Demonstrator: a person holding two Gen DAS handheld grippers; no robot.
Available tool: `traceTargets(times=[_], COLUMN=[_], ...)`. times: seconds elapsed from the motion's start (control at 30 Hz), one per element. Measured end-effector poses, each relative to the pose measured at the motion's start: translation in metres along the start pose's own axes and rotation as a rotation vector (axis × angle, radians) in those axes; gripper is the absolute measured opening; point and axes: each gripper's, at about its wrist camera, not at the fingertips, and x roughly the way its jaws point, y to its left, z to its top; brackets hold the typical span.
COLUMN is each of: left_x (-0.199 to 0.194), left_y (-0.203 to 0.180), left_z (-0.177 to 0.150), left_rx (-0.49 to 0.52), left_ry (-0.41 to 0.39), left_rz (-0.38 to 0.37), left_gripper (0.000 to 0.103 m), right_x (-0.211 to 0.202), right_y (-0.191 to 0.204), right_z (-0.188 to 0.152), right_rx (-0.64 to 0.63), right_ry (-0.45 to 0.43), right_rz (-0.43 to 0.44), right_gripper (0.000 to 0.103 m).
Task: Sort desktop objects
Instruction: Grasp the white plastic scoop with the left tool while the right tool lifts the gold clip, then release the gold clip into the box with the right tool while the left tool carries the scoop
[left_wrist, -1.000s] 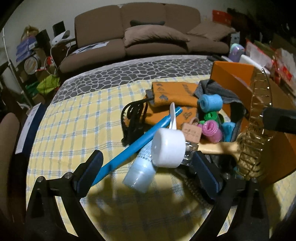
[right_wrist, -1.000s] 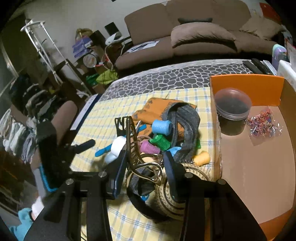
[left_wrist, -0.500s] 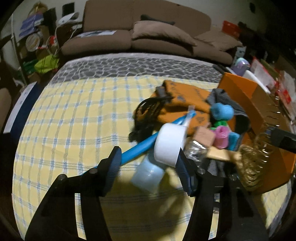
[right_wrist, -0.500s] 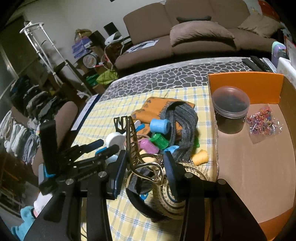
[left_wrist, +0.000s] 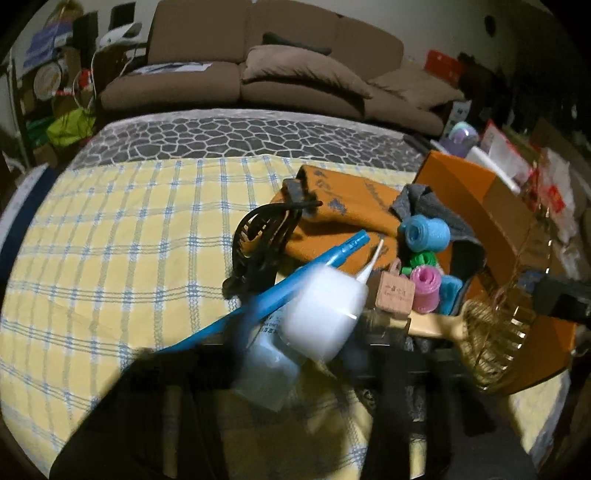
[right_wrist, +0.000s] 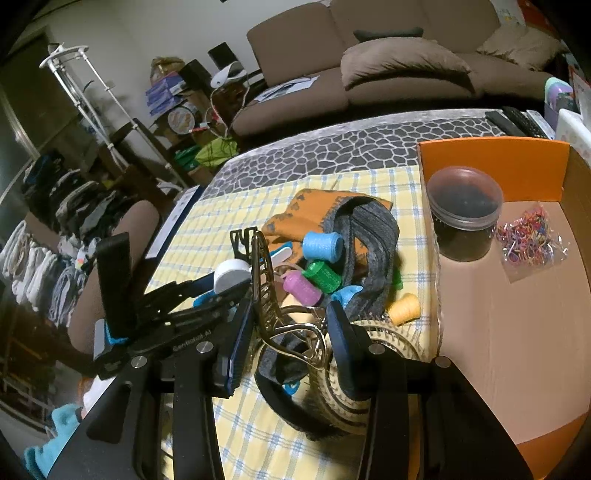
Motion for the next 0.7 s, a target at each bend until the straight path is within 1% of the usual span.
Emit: traceTargets(times=[0.1, 0.17, 0.27, 0.37, 0.53, 0.7], left_x=[-0.001, -0.004, -0.014, -0.028, -0.051, -0.067], left_y=[0.006, 0.009, 0.008, 0.003, -0.019, -0.055], left_z=[0.000, 0.002, 0.005, 0.012, 0.019, 0.020], left_rx=[-0.043, -0.064, -0.077, -0.087, -0.064, -0.022], left_ry=[-0.007, -0.011, -0.036, -0.066, -0.106, -0.123], left_rz=[-0.029, -0.025, -0.024, -0.041, -0.093, -0.148], left_gripper=[0.016, 0.016, 0.016, 0.016, 0.016, 0.016], right_x=[0.000, -0.001, -0.006, -0.012, -0.030, -0.054], right_y=[-0.001, -0.002, -0.006, -0.010, -0.020, -0.037], right_z=[0.000, 0.000, 0.001, 0.004, 0.007, 0.012], right_rx=[0.003, 0.008, 0.023, 0.041, 0.068, 0.108], right_ry=[0.000, -0.004, -0.015, -0.033, -0.070, -0.119], right_rz=[0.003, 0.008, 0.018, 0.020, 0.007, -0.011], right_gripper=[0.041, 0.041, 0.041, 0.041, 0.041, 0.041])
